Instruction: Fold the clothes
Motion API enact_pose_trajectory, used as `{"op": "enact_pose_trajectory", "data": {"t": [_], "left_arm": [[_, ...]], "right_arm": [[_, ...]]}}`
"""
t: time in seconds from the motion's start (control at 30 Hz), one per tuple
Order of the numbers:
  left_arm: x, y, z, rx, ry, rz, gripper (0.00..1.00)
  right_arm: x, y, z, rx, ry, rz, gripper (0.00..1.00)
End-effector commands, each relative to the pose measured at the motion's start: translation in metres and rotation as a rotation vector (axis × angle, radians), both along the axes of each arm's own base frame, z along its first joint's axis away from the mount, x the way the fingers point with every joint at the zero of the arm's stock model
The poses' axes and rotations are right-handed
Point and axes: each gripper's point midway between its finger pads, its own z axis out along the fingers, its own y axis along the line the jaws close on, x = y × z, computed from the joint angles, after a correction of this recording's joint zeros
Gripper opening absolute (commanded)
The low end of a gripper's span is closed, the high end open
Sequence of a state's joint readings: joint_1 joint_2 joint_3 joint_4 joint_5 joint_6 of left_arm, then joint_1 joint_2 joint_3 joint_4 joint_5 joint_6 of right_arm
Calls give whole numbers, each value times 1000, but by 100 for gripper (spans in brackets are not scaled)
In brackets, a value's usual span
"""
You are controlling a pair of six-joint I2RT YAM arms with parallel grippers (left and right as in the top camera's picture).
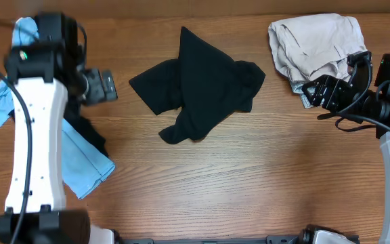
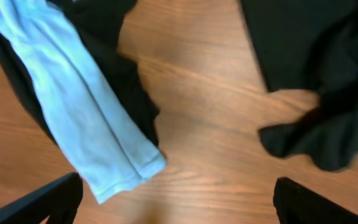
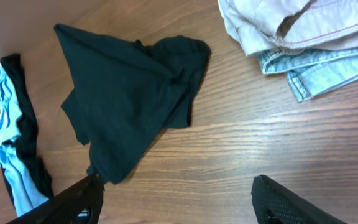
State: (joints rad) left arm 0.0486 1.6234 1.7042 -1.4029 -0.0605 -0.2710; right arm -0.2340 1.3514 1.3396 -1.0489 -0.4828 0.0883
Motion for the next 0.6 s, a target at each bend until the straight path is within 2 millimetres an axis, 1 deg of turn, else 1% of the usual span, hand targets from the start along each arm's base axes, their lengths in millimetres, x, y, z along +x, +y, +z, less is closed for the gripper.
{"op": "enact_pose_trajectory", "data": {"t": [0.0,0.1,0.17,0.23,0.33,0.43,0.5,0.57], "left_arm": [[-27,9,-45,-1,45,96,100],[-27,13,-86,-11,40,102,100],[-24,14,-109,-22,28,86,100],[-23,18,-130,-18,14,99,100],[-18,28,-152,-12,-24,112,100],[-15,37,-168,-21,-63,136,100],[-11,35,-177,-49,-101,105,100],[-5,26,-185,-93,-153,37,100]], "right_arm": [[1,-1,5,-9,-20,10,80],[1,-1,5,-9,-20,10,80],[1,-1,5,-8,-19,10,80],[0,0,4,-7,-14,10,80],[-2,0,3,-6,-5,10,81],[-2,0,2,-5,-1,10,81],[-2,0,2,-5,-1,10,81],[-2,0,3,-5,-4,10,81]]}}
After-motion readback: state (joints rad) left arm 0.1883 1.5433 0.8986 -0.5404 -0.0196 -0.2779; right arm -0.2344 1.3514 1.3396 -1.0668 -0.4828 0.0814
